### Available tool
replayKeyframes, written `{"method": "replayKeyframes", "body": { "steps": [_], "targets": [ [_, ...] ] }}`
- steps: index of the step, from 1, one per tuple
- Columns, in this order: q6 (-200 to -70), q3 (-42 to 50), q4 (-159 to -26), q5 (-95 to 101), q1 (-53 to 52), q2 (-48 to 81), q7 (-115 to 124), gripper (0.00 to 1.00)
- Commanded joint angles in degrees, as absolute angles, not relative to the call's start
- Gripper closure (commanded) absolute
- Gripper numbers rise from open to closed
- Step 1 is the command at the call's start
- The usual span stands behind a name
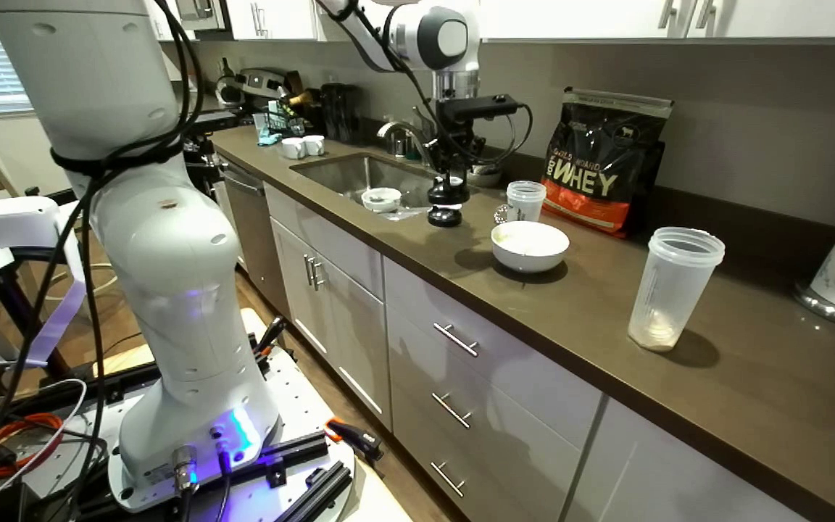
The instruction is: Pick up the black lid on the left and place it on top of the bottle on the right
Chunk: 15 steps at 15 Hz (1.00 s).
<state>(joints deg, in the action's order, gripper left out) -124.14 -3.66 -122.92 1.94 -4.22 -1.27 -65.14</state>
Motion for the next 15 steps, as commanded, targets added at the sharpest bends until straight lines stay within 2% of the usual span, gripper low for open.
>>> {"method": "replayKeyframes", "body": {
  "steps": [1, 15],
  "targets": [
    [-120.15, -2.35, -121.54, 4.49, -2.98, -4.21, -60.59, 0.87],
    [-118.02, 4.96, -116.25, 9.22, 2.82, -4.58, -46.47, 0.87]
  ]
}}
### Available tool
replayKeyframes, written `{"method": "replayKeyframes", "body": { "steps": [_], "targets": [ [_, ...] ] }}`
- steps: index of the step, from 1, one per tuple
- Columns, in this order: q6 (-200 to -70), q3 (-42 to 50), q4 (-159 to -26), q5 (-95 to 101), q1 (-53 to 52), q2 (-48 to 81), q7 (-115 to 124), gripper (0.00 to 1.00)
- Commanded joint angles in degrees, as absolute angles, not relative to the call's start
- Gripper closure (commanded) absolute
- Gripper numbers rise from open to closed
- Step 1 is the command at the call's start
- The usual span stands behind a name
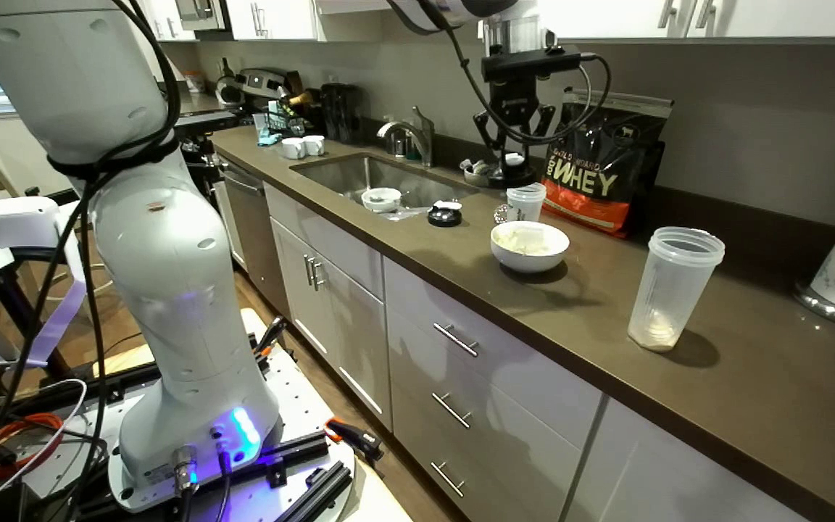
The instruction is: Pick up the black lid on the left and place it on top of the bottle on the right
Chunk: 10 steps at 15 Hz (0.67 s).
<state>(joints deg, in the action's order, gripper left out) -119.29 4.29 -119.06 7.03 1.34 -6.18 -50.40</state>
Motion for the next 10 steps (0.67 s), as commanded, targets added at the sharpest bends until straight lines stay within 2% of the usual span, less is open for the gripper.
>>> {"method": "replayKeyframes", "body": {
  "steps": [1, 10],
  "targets": [
    [-117.74, 5.48, -115.39, 9.55, 3.3, -4.09, -45.41, 0.87],
    [-116.75, 9.05, -110.08, 8.47, 6.76, -0.44, -38.72, 0.87]
  ]
}}
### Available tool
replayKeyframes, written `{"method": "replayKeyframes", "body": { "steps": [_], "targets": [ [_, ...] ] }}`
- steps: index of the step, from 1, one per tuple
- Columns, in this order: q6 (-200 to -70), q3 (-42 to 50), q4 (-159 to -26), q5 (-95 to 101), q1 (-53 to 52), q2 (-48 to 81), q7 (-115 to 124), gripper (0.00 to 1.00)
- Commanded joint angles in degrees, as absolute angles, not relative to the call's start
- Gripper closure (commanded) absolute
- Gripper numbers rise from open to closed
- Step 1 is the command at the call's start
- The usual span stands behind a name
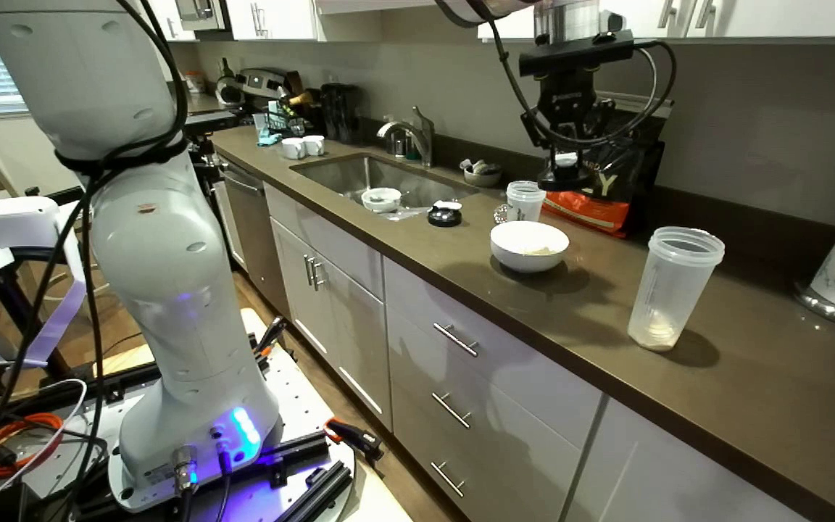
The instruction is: Pick up the black lid on the left and place it on top of the bottle on the right
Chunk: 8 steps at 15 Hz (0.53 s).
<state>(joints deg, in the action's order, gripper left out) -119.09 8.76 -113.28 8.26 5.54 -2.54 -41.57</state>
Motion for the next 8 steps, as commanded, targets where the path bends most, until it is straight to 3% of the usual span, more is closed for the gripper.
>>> {"method": "replayKeyframes", "body": {
  "steps": [1, 8],
  "targets": [
    [-116.53, 9.39, -109.71, 8.14, 7.16, -0.13, -38.23, 0.87],
    [-115.67, 12.29, -107.03, 4.78, 10.43, 2.14, -37.84, 0.87]
  ]
}}
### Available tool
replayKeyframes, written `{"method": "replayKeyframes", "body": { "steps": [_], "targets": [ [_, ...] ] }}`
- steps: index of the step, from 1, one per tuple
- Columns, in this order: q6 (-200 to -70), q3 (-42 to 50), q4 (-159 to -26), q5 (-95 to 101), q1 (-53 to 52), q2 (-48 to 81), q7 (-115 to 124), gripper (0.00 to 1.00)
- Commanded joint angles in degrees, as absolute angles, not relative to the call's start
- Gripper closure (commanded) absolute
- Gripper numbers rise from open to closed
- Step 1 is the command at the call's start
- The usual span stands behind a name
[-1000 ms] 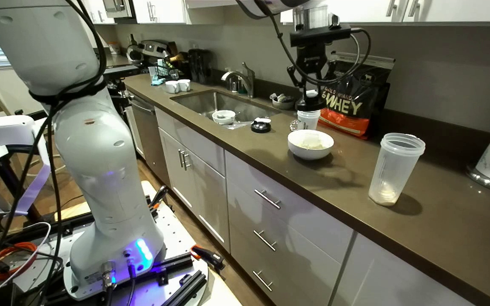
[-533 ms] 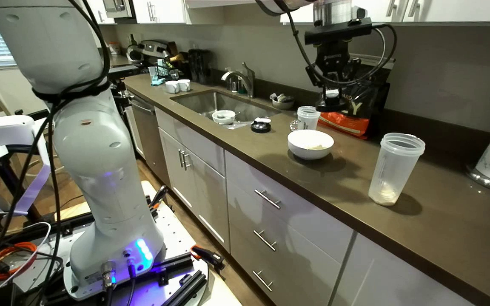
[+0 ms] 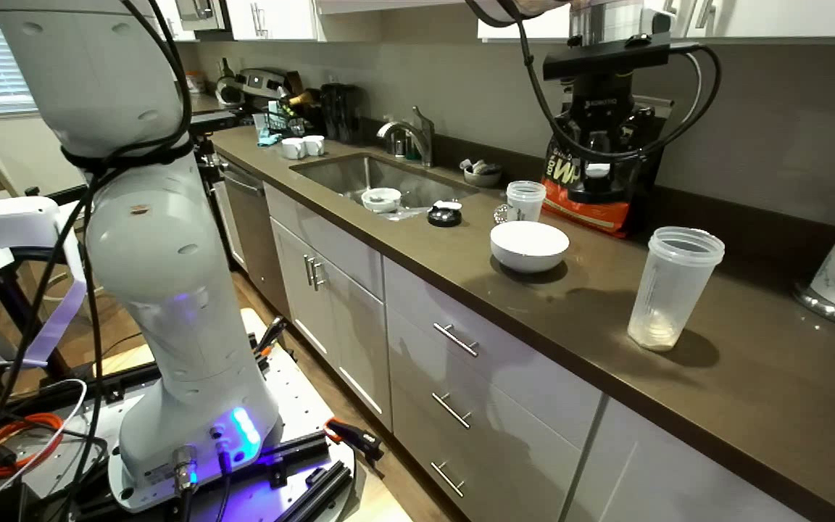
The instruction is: Pick up the black lid on the left and place it on top of the bottle on the right
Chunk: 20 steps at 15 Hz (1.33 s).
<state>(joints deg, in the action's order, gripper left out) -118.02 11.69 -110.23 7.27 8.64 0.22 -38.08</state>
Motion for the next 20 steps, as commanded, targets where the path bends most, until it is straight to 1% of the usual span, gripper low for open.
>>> {"method": "replayKeyframes", "body": {
  "steps": [1, 6, 13, 14, 20],
  "targets": [
    [-115.51, 12.73, -106.53, 3.84, 11.01, 2.55, -38.15, 0.87],
    [-114.46, 14.5, -103.13, -1.24, 13.96, 5.47, -38.74, 0.87],
    [-113.79, 14.72, -98.37, -4.79, 17.25, 9.74, -38.9, 0.87],
    [-116.02, 14.3, -101.1, -2.88, 16.65, 8.07, -38.03, 0.62],
    [-115.63, 14.28, -100.1, -2.98, 17.27, 9.07, -38.03, 0.62]
  ]
}}
